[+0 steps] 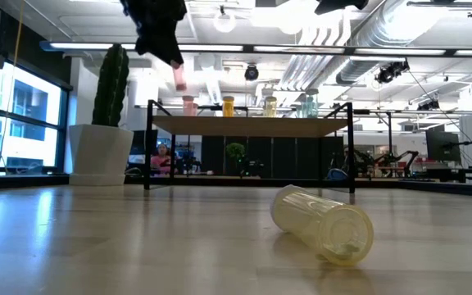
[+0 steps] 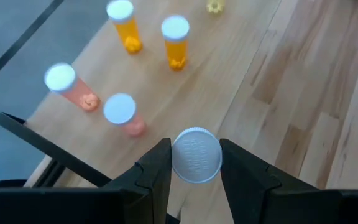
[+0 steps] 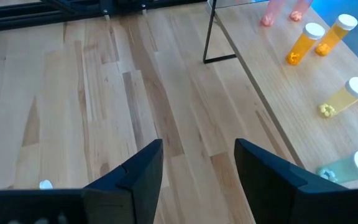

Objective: Pick and place medicine bottles onto shelf by color
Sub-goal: Put the pink pill bottle aligned with other pink pill bottles on the shelf

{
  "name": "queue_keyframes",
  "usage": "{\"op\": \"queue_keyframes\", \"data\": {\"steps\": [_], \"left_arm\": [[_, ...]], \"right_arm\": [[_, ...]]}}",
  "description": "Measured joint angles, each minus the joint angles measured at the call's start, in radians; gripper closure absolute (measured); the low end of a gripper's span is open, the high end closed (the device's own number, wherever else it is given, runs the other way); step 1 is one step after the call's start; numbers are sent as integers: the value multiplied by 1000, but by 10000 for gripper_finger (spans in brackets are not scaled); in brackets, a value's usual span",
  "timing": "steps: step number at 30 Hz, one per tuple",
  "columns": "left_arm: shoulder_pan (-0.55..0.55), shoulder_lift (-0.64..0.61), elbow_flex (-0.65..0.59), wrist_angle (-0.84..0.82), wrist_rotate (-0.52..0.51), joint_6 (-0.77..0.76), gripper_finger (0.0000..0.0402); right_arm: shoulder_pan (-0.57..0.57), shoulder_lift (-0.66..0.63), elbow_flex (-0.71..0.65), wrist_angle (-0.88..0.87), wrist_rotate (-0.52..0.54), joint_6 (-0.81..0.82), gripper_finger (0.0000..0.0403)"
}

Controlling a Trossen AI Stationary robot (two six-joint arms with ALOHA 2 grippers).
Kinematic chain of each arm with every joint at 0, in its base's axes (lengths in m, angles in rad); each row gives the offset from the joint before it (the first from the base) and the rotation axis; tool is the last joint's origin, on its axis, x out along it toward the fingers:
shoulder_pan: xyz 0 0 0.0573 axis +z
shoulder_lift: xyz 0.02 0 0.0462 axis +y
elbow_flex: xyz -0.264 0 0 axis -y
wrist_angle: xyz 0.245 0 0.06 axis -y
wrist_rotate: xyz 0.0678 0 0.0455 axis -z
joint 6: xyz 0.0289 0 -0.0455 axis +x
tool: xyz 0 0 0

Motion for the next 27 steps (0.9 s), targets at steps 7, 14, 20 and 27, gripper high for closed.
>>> {"op": "queue_keyframes", "data": {"steps": [7,14,20,27], "left_arm": [[3,31,37,-28,4,-11,289],[3,118,37,-37,5,-7,289],[3,152,37,-37,2,1,289],[3,167,37,-32,-3,1,289]], "right_arm": [[0,0,0,0,0,9,213],[0,0,0,0,0,10,213],[0,0,0,0,0,9,213],[0,0,0,0,0,8,213]]}}
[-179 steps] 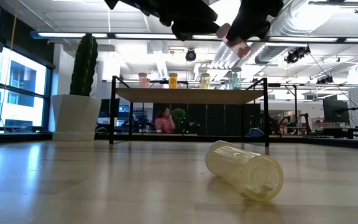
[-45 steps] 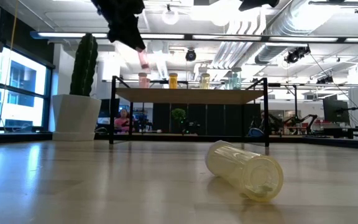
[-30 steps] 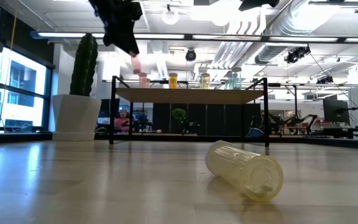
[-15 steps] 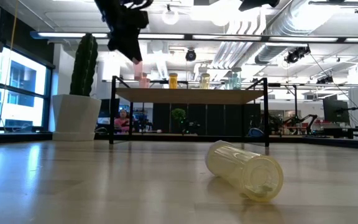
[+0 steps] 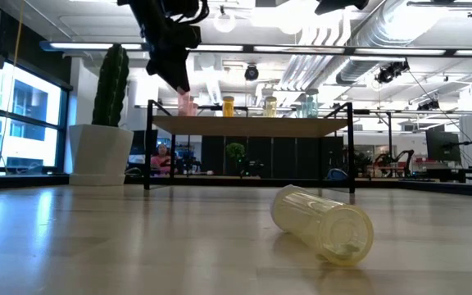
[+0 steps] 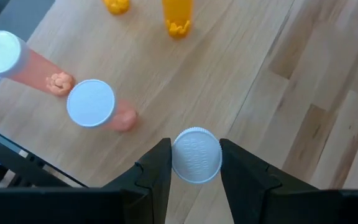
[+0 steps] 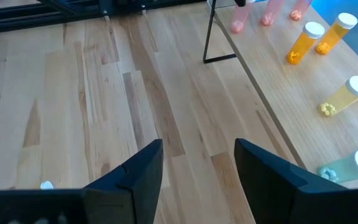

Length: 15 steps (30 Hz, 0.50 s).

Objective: Pick and place medicine bottles onto shelf by color
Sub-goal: Put the pink pill bottle aligned with other pink pill bottles on the shelf

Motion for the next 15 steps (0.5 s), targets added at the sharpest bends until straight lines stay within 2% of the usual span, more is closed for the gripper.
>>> {"op": "queue_keyframes", "data": {"steps": [15], "left_arm": [[4,15,1,3,-35,10,289]], "right_arm": [[0,0,0,-5,0,2,213]]}}
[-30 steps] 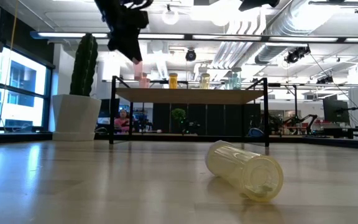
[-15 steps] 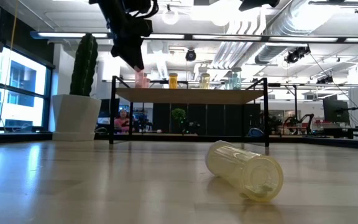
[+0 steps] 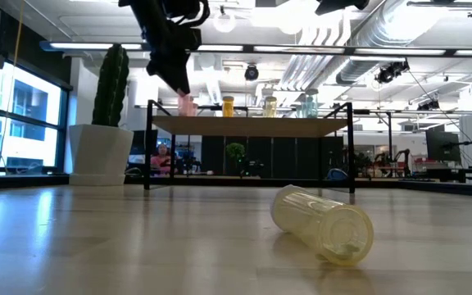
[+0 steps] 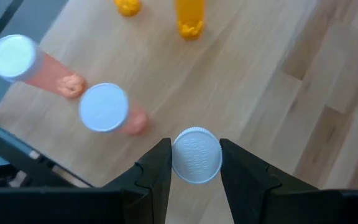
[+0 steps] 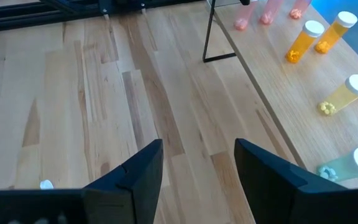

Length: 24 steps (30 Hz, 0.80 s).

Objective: Pick and place medicine bottles onto shelf by color
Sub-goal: Put the pink pill bottle aligned with other pink pill bottles on the shelf

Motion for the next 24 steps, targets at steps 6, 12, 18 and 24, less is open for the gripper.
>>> {"op": "queue_keyframes", "data": {"steps": [6,12,18,24], "left_arm": [[1,0,0,0,-12,8,289],[-4,0,0,0,-11,8,289],[-4,0,-1,0,-17,8,275],[-4,1,-4,-7,-17,9,243]], "right_arm": [[0,0,0,0,0,-2,213],[0,0,0,-1,0,0,213],[0,0,0,-1,0,1,213],[0,0,0,-2,0,1,213]]}}
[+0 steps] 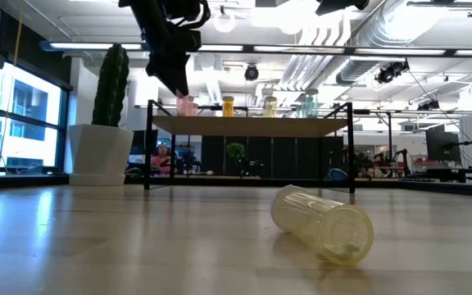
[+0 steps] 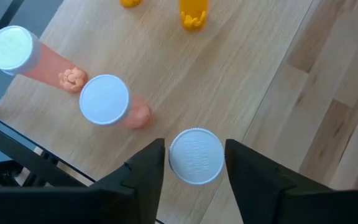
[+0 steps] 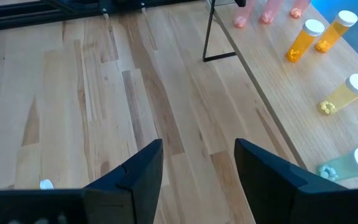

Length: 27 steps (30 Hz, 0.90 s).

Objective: Pick and place medicine bottles onto shelf by color
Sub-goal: Put the pink pill bottle aligned with other pink pill bottles on the shelf, then put the orange pill bottle aligned with other orange pill bottles on the shelf

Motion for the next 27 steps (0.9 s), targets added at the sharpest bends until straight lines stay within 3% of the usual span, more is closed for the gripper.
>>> {"op": "queue_keyframes", "data": {"steps": [12,27], "left_arm": [[0,0,5,10,0,0,220],[-12,-17,209,-146,-1,-17,220]], "right_arm": [[0,0,0,-6,0,-1,213],[0,0,-7,-55,0,83,213]]}}
